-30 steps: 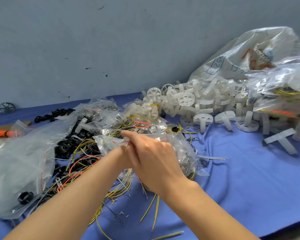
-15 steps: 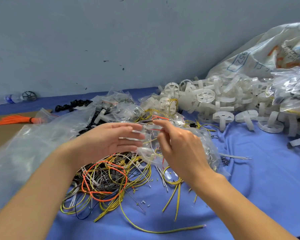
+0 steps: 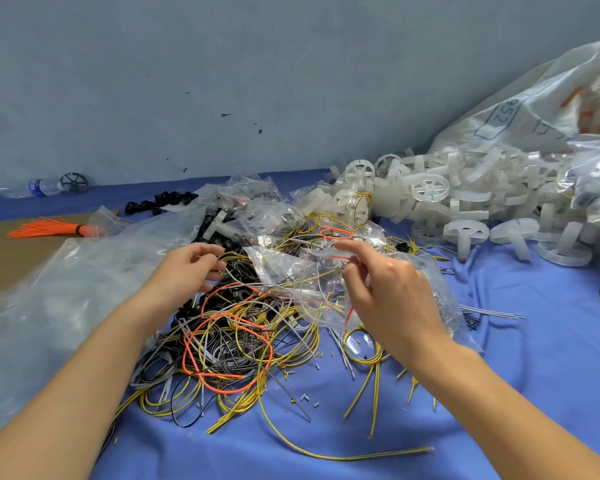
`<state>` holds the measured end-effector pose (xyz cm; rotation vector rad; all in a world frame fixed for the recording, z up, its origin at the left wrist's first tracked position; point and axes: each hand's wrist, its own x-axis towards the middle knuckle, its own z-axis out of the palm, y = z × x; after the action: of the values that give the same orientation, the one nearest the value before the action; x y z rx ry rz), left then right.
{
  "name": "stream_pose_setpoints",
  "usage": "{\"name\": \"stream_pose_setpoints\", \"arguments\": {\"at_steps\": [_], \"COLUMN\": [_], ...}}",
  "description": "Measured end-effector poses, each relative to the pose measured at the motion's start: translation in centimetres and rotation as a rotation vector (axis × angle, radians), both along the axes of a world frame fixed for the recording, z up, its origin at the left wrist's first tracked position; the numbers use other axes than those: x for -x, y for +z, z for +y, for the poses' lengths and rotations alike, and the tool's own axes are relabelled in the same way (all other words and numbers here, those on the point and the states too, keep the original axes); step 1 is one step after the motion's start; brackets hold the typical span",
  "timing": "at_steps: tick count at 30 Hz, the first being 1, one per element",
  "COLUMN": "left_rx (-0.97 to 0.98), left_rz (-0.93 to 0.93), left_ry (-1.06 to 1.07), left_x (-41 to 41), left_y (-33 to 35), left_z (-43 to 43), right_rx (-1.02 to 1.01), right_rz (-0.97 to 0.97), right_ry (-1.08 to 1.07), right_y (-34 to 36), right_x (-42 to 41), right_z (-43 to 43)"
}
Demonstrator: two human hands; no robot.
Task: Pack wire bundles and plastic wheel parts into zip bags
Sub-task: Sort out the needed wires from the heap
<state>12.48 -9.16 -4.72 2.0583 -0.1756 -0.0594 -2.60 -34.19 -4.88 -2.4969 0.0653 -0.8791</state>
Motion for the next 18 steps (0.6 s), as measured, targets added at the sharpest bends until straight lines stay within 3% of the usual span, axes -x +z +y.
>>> {"name": "stream_pose_setpoints", "arguments": {"at_steps": [5,8,18], "left_rx": [-0.306,-0.446,-0.525], "left_rz": [-0.255,-0.231,-0.201], "left_ry": [-0.093,-0.157,-0.201], "left_x": [-0.2,-0.3,-0.1], "left_y": [-1.5,-2.4,-0.6], "left_z": [-1.2,-1.9,-0.8], "right_rx": [0.019,0.025,0.008], "right_rz": [0.01,0.017,0.031], "right_ry": [-0.012,-0.006,0.006], "right_y": [0.0,0.0,-0.1], "right_x": [0.0,0.0,-0.3], "right_z": [-0.1,-0.1,-0.4]}}
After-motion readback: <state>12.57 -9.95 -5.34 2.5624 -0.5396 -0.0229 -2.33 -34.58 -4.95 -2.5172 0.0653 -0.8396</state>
